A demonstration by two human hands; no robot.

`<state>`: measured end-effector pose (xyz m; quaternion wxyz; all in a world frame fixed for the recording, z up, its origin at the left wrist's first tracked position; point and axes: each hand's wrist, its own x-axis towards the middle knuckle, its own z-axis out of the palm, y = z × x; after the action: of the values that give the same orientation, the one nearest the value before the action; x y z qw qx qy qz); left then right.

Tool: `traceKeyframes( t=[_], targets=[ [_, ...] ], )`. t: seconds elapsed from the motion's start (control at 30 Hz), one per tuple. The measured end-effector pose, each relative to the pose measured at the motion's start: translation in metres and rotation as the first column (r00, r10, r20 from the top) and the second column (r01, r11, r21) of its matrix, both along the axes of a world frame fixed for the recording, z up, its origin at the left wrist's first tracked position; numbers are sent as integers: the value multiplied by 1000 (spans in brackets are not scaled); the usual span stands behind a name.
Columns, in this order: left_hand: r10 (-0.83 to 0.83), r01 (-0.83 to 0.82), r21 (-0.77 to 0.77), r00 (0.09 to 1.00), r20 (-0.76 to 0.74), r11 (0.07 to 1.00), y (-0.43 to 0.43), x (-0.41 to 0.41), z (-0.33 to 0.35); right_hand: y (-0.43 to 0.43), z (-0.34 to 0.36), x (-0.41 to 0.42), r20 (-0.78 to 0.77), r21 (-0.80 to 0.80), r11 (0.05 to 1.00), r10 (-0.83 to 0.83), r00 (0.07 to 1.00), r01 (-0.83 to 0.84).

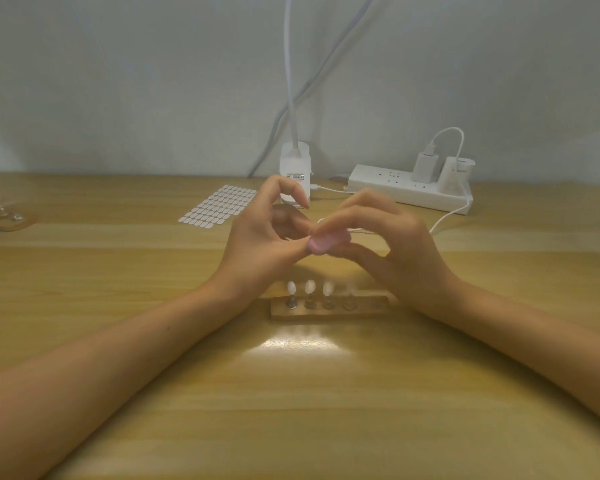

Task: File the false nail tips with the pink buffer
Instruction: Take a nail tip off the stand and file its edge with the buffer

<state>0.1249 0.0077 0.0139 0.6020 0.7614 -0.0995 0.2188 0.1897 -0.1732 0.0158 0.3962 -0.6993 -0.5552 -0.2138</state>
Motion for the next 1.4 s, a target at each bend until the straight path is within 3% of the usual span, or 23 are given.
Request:
traceKeyframes(
  t=[0.5, 0.63, 0.73, 0.87, 1.0, 1.1, 1.2, 1.33, 1.4],
  targets=[
    [-83, 80, -71, 996, -39, 994, 0, 0, 1, -6, 4, 7, -23, 21, 996, -83, 996, 83],
    [-92, 89, -79, 995, -33, 993, 2, 2, 0, -2, 3, 4, 47, -10, 999, -33, 998, 34],
    [-97, 93, -85, 995, -37, 992, 1, 2, 0, -6, 6, 7, -17, 16, 997, -79, 997, 79],
    [-116, 113, -73, 993, -27, 991, 2, 3, -1, -3, 2, 2, 77, -23, 999, -23, 997, 25],
    [-106, 103, -82, 994, -37, 991, 2, 3, -1, -6, 5, 5, 27, 9, 997, -77, 997, 77],
    [-123, 120, -83, 992, -35, 989, 2, 3, 0, -3, 1, 3, 96, -12, 999, -30, 995, 32],
    [-119, 115, -88, 992, -47, 989, 2, 2, 0, -6, 3, 9, 14, 7, 995, -98, 995, 98],
    [-114, 111, -60, 992, -47, 992, 1, 3, 1, -3, -1, 4, 109, -16, 999, -50, 993, 52],
    [-107, 103, -68, 992, -61, 992, 1, 2, 0, -5, 2, 7, 52, -7, 995, -102, 993, 102]
  ],
)
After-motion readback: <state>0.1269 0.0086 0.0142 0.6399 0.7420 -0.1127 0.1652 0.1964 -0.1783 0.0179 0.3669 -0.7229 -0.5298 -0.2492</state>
